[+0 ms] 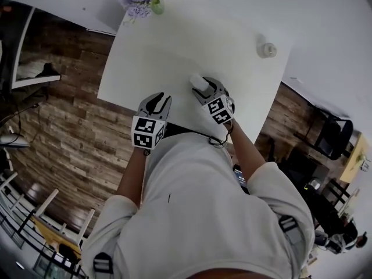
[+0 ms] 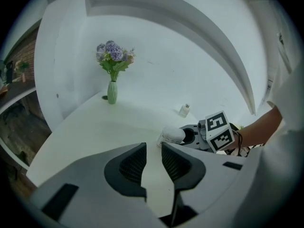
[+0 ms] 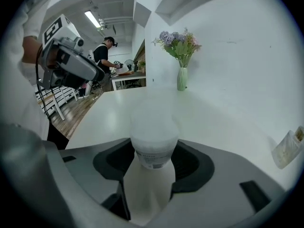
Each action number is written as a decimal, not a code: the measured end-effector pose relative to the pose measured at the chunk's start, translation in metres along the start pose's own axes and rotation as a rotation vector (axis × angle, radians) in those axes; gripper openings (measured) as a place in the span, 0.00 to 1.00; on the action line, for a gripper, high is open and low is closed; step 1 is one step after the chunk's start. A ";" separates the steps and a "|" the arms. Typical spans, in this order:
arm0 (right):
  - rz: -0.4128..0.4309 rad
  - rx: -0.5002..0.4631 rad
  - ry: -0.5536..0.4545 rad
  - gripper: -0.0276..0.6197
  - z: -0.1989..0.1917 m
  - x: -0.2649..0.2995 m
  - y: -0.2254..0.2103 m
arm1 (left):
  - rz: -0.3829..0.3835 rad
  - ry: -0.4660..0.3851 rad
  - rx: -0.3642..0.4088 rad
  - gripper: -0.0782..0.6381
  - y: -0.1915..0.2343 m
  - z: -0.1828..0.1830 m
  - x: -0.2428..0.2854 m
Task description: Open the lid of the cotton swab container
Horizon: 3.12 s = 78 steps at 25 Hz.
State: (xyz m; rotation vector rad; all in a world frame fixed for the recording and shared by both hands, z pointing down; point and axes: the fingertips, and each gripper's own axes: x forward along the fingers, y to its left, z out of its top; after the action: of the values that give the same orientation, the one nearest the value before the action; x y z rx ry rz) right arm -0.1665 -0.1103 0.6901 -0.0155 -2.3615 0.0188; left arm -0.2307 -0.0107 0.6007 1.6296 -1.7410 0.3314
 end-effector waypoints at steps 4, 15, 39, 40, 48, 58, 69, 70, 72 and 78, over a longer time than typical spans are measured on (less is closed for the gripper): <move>0.012 0.034 -0.021 0.37 0.009 0.004 -0.001 | 0.026 0.003 -0.021 0.27 0.001 -0.006 -0.006; 0.060 0.106 -0.079 0.36 0.010 -0.027 -0.008 | -0.063 -0.001 0.062 0.27 -0.027 0.016 0.023; 0.260 0.216 -0.201 0.36 0.022 -0.138 -0.005 | -0.617 -0.024 0.349 0.40 -0.154 0.080 0.047; 0.258 0.212 -0.199 0.36 0.022 -0.139 -0.005 | -0.630 -0.030 0.345 0.42 -0.158 0.081 0.046; 0.252 0.174 -0.194 0.36 0.026 -0.142 0.001 | -0.652 -0.040 0.349 0.47 -0.176 0.080 0.050; 0.216 0.168 -0.187 0.36 0.026 -0.142 -0.003 | -0.644 -0.061 0.345 0.48 -0.181 0.081 0.056; 0.126 0.132 -0.156 0.36 0.023 -0.145 -0.013 | -0.658 -0.047 0.273 0.48 -0.184 0.083 0.064; 0.118 0.133 -0.160 0.36 0.023 -0.146 -0.015 | -0.657 -0.049 0.268 0.48 -0.184 0.084 0.065; 0.102 0.139 -0.172 0.36 0.026 -0.147 -0.018 | -0.654 -0.055 0.254 0.48 -0.184 0.086 0.066; 0.049 0.139 -0.194 0.35 0.029 -0.149 -0.025 | -0.650 -0.056 0.195 0.47 -0.184 0.090 0.068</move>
State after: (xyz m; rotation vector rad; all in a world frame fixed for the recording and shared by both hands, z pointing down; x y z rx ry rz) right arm -0.0810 -0.1380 0.5646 -0.0046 -2.5483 0.2166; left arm -0.0817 -0.1505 0.5292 2.2519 -1.1482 0.1436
